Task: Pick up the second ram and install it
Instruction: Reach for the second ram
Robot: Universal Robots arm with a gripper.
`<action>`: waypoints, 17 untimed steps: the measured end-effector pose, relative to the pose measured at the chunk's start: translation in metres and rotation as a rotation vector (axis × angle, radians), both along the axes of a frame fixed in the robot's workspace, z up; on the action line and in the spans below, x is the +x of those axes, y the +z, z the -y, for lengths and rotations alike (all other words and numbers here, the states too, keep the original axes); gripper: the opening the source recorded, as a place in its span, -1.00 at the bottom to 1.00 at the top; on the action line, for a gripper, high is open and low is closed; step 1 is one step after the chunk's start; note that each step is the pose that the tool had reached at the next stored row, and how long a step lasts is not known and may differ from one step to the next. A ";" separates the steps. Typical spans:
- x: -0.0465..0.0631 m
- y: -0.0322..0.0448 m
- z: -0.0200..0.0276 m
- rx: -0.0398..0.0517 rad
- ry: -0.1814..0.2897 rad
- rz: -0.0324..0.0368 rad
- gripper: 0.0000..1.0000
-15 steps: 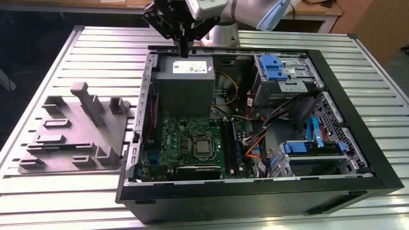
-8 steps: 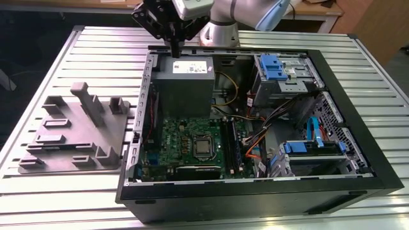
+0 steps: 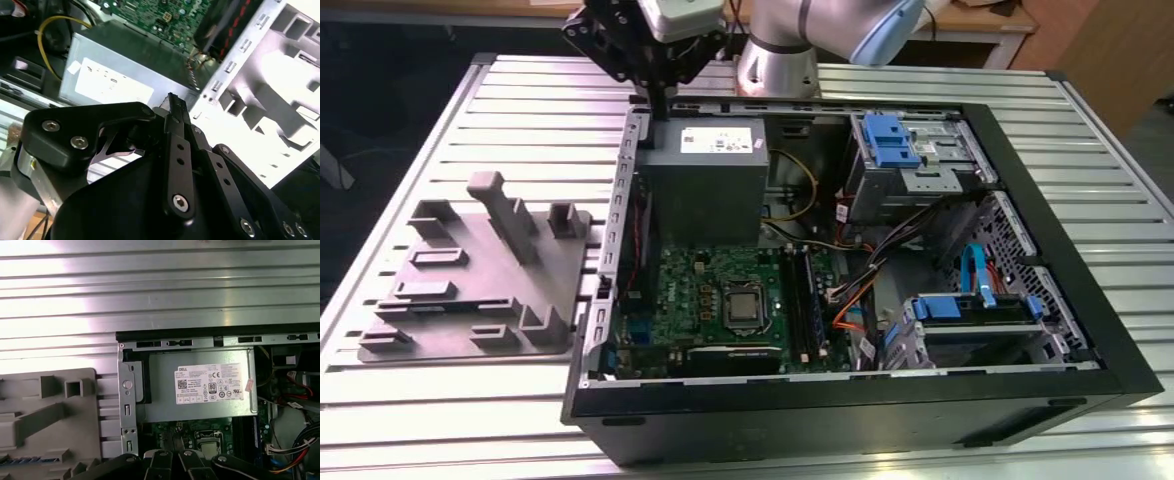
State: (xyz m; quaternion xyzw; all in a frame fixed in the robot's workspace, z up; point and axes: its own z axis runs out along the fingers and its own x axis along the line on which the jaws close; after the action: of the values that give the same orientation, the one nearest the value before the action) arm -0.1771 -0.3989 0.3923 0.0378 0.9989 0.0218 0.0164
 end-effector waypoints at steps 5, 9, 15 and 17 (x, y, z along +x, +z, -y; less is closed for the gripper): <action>-0.014 -0.0003 0.0000 0.0001 0.000 0.0023 -0.80; -0.023 -0.0005 0.0000 0.0000 0.000 0.0035 -0.80; -0.038 -0.0008 0.0000 0.0000 0.000 0.0059 -0.80; -0.043 -0.0010 0.0000 0.0000 0.000 0.0067 -0.80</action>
State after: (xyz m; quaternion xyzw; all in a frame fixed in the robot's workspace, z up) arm -0.2199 -0.3989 0.3913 0.0377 0.9989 0.0220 0.0197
